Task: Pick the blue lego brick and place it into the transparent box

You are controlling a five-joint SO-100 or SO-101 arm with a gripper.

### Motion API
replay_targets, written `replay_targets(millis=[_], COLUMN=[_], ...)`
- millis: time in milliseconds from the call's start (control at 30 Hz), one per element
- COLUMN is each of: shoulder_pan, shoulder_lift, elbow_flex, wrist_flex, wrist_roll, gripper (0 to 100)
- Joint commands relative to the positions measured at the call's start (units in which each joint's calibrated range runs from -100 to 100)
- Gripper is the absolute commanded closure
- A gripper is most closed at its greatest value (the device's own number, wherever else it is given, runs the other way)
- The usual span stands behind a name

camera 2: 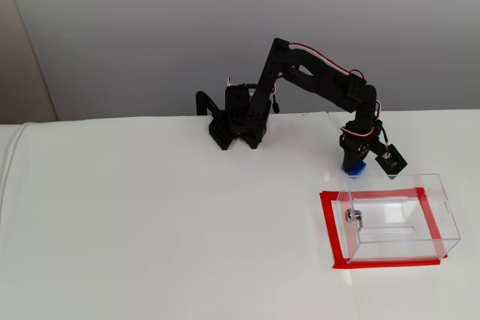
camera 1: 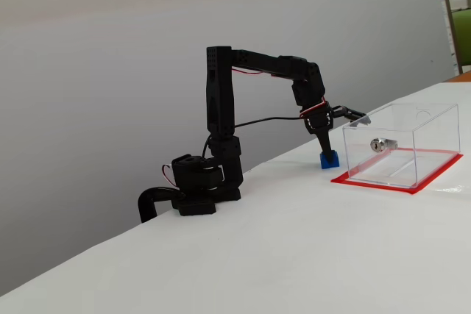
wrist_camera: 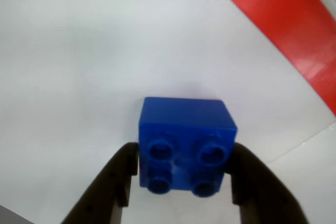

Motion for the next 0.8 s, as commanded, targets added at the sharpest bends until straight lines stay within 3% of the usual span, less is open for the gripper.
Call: replay_targets(millis=[0, 433, 567, 767], shoulder_pan=[1.5, 1.2, 1.1, 0.3], shoulder_lift=[-0.5, -0.5, -0.6, -0.6], elbow_flex=[-1.7, -2.2, -2.2, -2.3], wrist_flex=[-0.6, -0.6, -0.6, -0.6], wrist_roll=[0.1, 0.8, 0.9, 0.9], gripper=[83, 83, 89, 90])
